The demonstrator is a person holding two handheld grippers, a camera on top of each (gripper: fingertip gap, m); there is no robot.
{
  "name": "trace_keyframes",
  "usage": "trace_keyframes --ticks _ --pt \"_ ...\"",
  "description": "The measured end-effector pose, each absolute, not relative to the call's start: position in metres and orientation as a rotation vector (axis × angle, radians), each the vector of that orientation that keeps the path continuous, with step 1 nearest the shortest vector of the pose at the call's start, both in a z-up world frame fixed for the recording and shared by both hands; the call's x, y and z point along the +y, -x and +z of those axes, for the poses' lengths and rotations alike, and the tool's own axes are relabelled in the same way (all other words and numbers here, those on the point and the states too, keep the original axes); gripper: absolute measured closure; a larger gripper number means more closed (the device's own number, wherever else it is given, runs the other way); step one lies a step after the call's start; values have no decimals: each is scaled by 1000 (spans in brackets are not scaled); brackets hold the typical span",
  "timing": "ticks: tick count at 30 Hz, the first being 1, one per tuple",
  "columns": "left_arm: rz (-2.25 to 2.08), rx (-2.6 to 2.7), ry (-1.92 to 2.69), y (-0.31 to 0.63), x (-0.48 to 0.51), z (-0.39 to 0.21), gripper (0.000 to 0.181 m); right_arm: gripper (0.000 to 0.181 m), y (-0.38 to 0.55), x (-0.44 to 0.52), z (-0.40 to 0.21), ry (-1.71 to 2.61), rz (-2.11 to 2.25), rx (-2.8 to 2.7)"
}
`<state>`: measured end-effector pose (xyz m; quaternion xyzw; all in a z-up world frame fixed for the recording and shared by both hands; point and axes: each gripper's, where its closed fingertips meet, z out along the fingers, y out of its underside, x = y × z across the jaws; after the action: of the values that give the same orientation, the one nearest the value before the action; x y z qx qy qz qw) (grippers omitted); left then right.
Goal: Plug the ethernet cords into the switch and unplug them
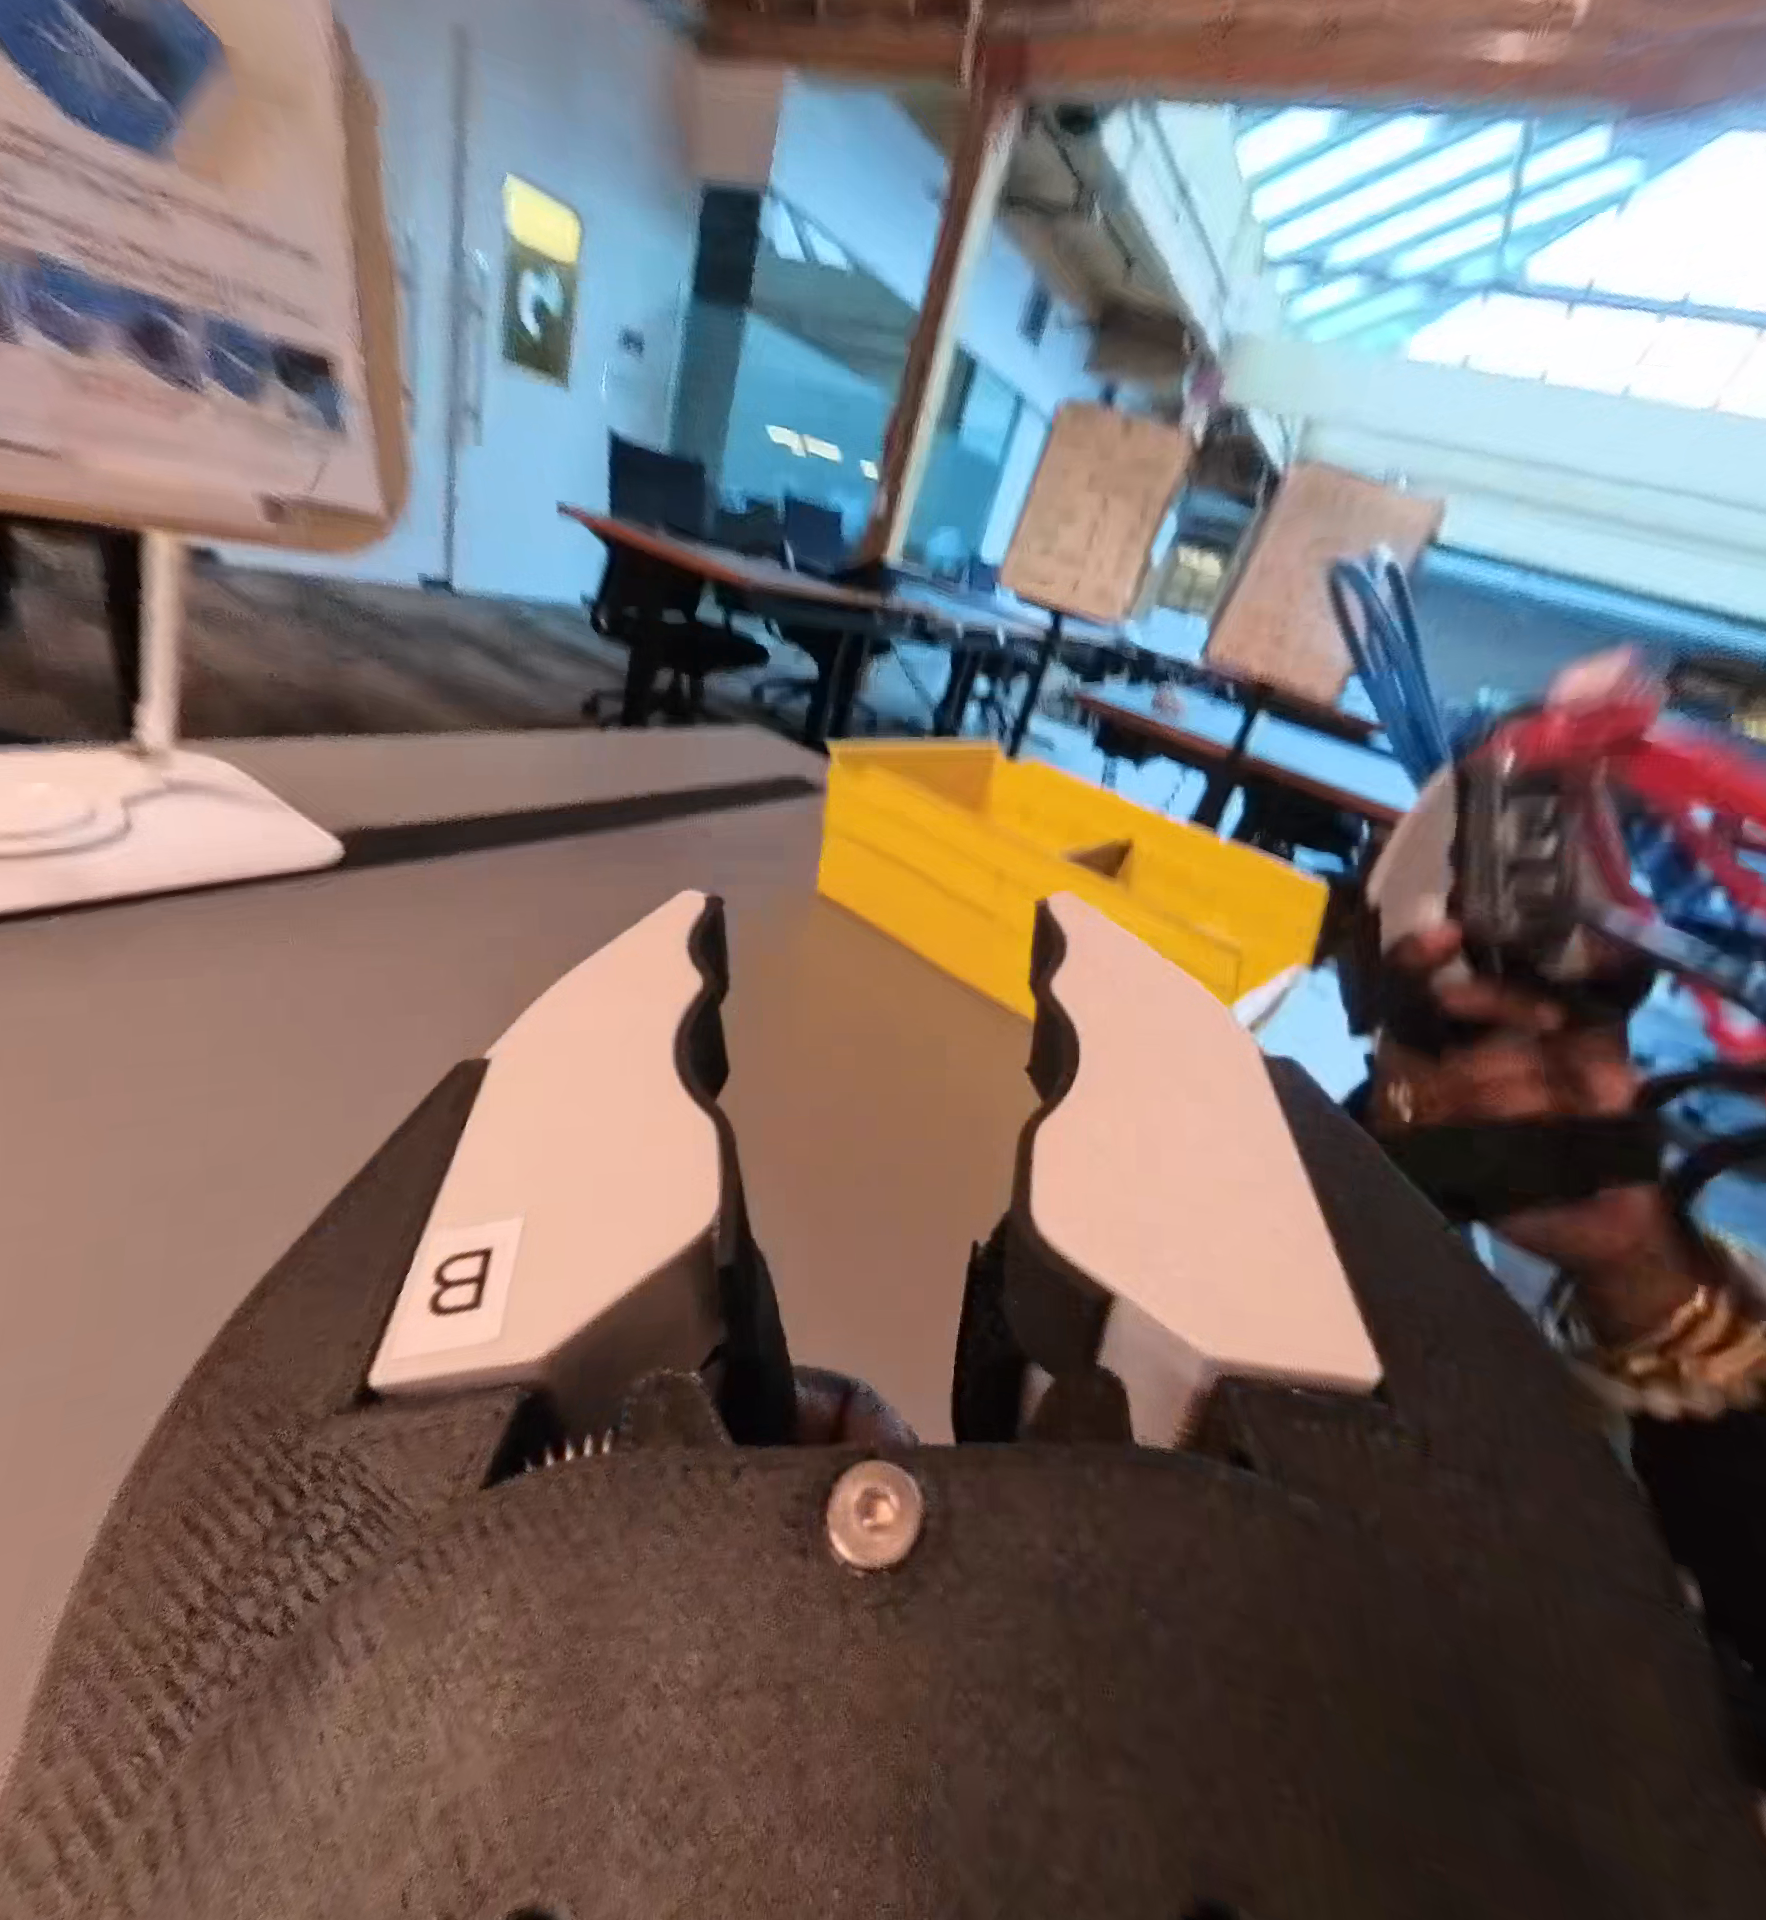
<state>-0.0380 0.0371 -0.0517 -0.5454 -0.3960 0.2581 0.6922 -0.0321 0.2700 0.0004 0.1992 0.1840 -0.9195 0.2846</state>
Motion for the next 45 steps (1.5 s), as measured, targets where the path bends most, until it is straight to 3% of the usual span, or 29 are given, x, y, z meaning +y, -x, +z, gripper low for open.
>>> trace_keyframes --ticks 4,8,12,15,16,21,24,34,37,45 --pt "421 -761 1387 20 113 -77 116 153 11 243 13 -478 -2378 437" --pt "230 -519 1304 -28 186 -60 101 156 -14 200 12 -452 -2344 601" --pt "245 -424 1085 -43 182 -29 118 156 -33 168 6 -415 -2398 862" --pt "91 -393 1040 -52 172 -27 151 156 -38 152 -1 -411 -2422 1041" --pt "32 -412 1012 -53 168 -26 154 156 -40 147 -3 -404 -2412 1113" --pt "-76 -418 927 -57 153 -23 156 146 -44 154 5 -346 -2456 1238" --pt "-88 -415 944 -58 149 -23 156 161 -41 158 0 -341 -2425 1313" --pt "-22 -420 985 -58 145 -28 156 160 -53 138 -20 -283 -2316 1456" --pt "-2 -411 915 -61 134 -22 156 134 -56 141 -24 -230 -2316 1547" --pt "83 -416 917 -61 129 -26 156 149 -54 144 -34 -194 -2332 1579"
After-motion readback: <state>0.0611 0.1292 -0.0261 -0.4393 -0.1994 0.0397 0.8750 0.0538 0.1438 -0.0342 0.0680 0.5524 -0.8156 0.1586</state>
